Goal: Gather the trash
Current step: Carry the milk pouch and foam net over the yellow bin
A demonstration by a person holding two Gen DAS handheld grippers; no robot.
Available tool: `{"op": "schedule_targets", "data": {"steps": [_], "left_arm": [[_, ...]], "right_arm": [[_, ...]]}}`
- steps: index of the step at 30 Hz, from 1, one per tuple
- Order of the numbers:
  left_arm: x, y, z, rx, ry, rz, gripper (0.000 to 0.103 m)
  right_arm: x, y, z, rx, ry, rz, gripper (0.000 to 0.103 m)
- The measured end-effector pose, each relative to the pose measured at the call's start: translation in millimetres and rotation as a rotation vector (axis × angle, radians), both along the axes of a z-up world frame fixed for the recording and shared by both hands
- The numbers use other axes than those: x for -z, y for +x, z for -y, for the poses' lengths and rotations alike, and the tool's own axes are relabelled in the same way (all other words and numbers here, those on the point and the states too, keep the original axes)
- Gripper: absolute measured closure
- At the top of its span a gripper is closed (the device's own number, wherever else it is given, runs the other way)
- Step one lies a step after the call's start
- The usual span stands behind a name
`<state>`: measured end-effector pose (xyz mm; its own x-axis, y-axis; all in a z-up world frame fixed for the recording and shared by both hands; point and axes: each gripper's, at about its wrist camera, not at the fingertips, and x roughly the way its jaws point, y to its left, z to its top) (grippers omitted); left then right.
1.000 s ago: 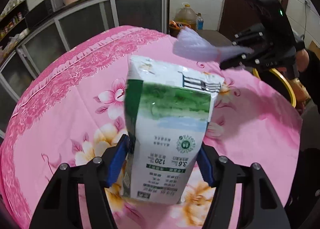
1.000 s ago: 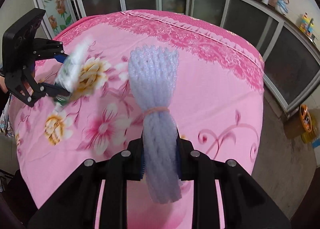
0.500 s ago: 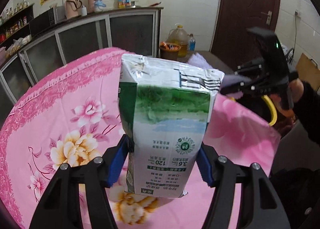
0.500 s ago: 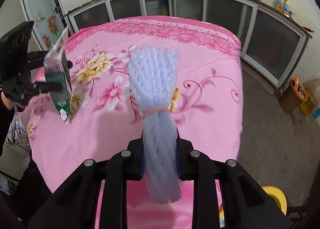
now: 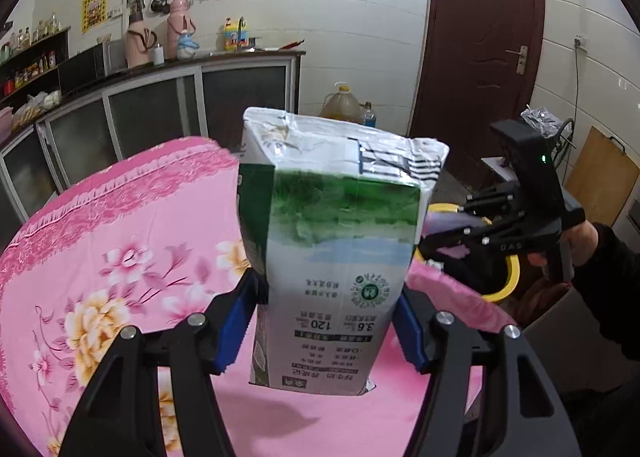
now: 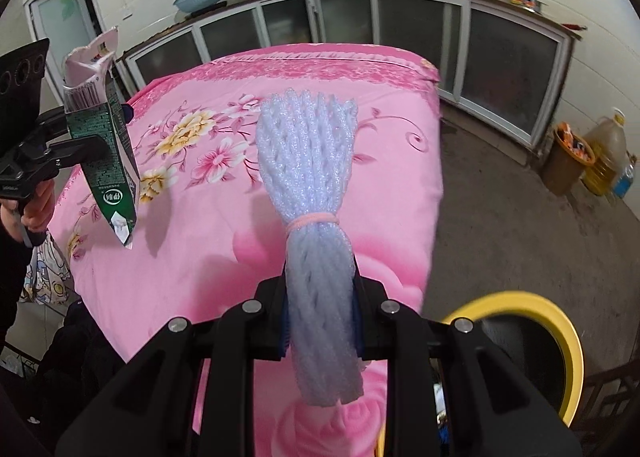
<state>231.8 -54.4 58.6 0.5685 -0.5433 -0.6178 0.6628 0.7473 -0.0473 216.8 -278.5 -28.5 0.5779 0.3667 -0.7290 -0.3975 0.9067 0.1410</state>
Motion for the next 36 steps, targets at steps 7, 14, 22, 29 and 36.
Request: {"op": "schedule_targets", "data": {"steps": [7,14,22,29,36], "left_arm": [[-5.2,-24.3,56.1,0.047,-0.047,0.008,0.043],[-7.7,-35.1,108.2,0.111,-0.082,0.013,0.043],[-5.6,-36.1,151.5,0.081,-0.086,0.026,0.043],[-1.2,-33.1,182.0,0.04,-0.091,0.024,0.043],[4.2,-36.8,216.0,0.066,-0.088,0.032,0.043]], "right_arm": [[3.5,-29.1,46.8,0.102,0.033,0.013,0.08],[6.6,-53.9,97.9,0.232,0.063,0.025,0.08],[4.3,-79.5,143.2,0.357,0.077,0.06,0.08],[11.6,-94.9,175.5,0.447,0.097,0.071,0.08],[28.8,-101.1,197.9,0.503,0.126,0.044,0.08]]}}
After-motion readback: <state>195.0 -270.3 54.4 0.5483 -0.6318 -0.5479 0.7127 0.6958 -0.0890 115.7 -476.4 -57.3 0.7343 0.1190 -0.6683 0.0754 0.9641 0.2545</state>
